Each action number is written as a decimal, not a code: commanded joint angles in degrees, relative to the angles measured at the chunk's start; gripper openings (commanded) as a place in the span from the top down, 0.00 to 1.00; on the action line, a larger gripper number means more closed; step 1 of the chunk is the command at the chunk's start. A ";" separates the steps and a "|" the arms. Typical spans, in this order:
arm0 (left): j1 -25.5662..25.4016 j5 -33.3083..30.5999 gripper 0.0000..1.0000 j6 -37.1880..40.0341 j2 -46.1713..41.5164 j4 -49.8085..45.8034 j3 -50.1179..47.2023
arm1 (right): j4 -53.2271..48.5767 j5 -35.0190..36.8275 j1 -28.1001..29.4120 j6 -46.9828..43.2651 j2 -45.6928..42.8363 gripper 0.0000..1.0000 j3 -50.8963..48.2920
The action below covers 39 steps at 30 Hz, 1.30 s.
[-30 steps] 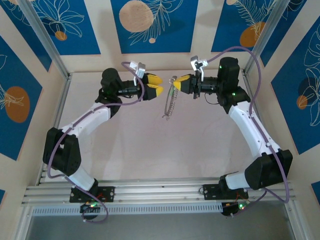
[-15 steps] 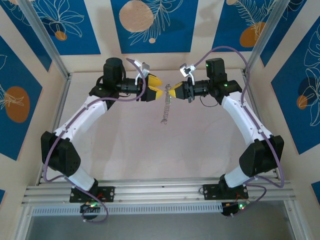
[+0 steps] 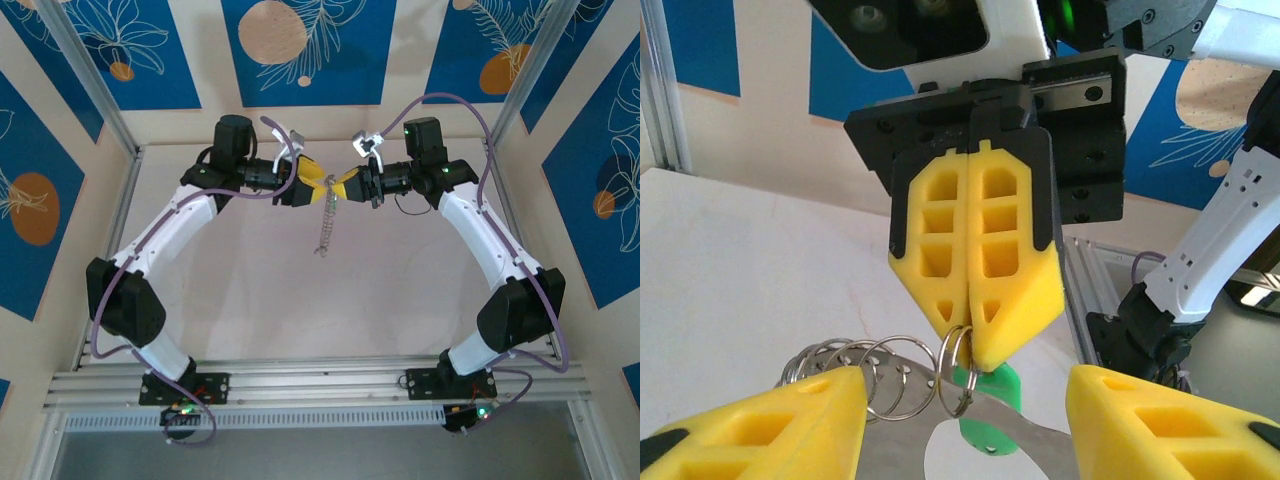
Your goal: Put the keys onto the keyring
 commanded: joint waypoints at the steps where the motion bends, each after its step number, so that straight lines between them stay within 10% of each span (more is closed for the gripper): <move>1: -0.56 1.74 0.46 1.99 0.99 -1.79 2.37 | -0.77 -2.17 0.39 -1.01 0.33 1.00 2.32; 30: -2.58 0.51 0.59 1.26 2.56 0.34 3.67 | -0.44 -2.85 -0.23 -1.29 -0.09 1.00 1.73; 39: -2.40 0.87 0.78 1.47 2.49 0.11 3.81 | -0.21 -3.13 -0.75 -1.28 -0.24 1.00 1.30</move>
